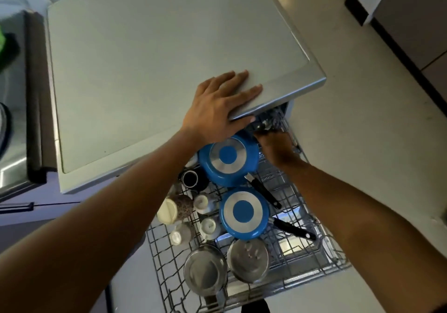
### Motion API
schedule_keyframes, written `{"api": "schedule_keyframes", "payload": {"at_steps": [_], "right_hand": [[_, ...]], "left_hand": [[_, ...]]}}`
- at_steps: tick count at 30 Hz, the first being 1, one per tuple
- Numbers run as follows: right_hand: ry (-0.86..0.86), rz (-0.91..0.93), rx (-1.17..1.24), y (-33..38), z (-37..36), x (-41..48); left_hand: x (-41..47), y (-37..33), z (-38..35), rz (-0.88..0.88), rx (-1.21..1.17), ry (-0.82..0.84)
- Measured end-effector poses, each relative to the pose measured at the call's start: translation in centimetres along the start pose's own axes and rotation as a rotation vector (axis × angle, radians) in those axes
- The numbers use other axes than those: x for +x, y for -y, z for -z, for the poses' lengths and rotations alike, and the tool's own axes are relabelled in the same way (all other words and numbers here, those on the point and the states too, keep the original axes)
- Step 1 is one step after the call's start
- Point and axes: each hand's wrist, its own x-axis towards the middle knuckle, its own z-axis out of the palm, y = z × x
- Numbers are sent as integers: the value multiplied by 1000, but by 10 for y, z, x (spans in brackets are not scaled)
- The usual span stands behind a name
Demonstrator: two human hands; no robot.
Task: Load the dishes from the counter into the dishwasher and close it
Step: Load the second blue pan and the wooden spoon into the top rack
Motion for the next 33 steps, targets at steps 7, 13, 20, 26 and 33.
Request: {"api": "schedule_keyframes", "payload": {"at_steps": [7, 13, 20, 26, 33], "right_hand": [[137, -135, 81, -11, -13, 12], [114, -3, -30, 2, 5, 0], [91, -8, 27, 6, 13, -16], [79, -340, 187, 18, 17, -38], [113, -491, 336, 34, 21, -88]], "left_hand": [[1, -1, 1, 10, -15, 1], [-1, -3, 0, 6, -23, -19], [0, -2, -2, 6, -16, -20], [0, -2, -2, 5, 10, -31], [-5, -7, 2, 13, 25, -22]]}}
